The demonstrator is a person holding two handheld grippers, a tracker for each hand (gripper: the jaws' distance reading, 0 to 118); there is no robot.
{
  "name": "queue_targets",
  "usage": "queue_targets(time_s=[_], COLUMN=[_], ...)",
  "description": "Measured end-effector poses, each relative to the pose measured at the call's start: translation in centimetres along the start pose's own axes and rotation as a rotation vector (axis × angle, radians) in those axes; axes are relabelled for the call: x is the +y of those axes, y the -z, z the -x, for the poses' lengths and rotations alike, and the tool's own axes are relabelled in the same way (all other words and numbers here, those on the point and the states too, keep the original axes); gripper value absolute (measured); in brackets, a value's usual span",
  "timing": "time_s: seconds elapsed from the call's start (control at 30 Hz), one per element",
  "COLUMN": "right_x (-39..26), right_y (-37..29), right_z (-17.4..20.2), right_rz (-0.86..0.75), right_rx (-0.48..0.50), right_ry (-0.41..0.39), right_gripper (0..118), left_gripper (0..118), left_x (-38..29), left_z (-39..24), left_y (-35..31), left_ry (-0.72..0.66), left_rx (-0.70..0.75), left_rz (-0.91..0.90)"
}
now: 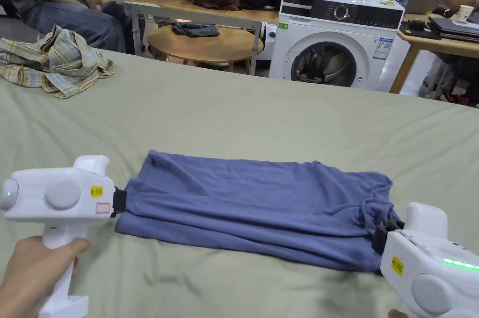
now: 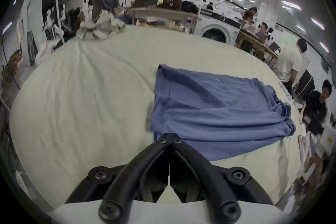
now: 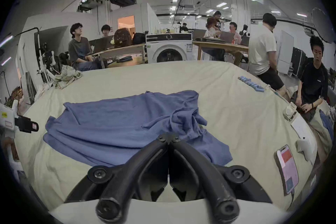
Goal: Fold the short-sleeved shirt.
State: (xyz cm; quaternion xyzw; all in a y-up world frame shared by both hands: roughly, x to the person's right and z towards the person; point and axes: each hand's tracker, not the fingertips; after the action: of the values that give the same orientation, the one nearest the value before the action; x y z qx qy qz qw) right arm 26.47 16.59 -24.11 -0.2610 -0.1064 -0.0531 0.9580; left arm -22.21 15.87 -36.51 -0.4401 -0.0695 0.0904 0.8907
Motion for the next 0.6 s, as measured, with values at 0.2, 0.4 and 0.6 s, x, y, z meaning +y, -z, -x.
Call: queue_targets(time_s=[0.2,0.4,0.6], right_x=[-0.7,-1.3,-0.7], right_y=[0.1,0.5,1.4], right_z=[-1.6,-3.0,-4.1], right_rz=[0.044,0.082,0.141], right_rx=[-0.036,-0.062,-0.082], right_ry=[-0.018,-0.019,-0.033], right_gripper=[0,0,0], left_gripper=[49,61,2], left_x=[2.0,-0.2,-1.0], left_z=[1.2,-2.3,-5.4], left_y=[5.1,5.3,5.1], left_ry=[-0.031,0.049,0.235], left_rx=[0.008,0.125,0.15], left_rz=[0.228,0.247,0.241])
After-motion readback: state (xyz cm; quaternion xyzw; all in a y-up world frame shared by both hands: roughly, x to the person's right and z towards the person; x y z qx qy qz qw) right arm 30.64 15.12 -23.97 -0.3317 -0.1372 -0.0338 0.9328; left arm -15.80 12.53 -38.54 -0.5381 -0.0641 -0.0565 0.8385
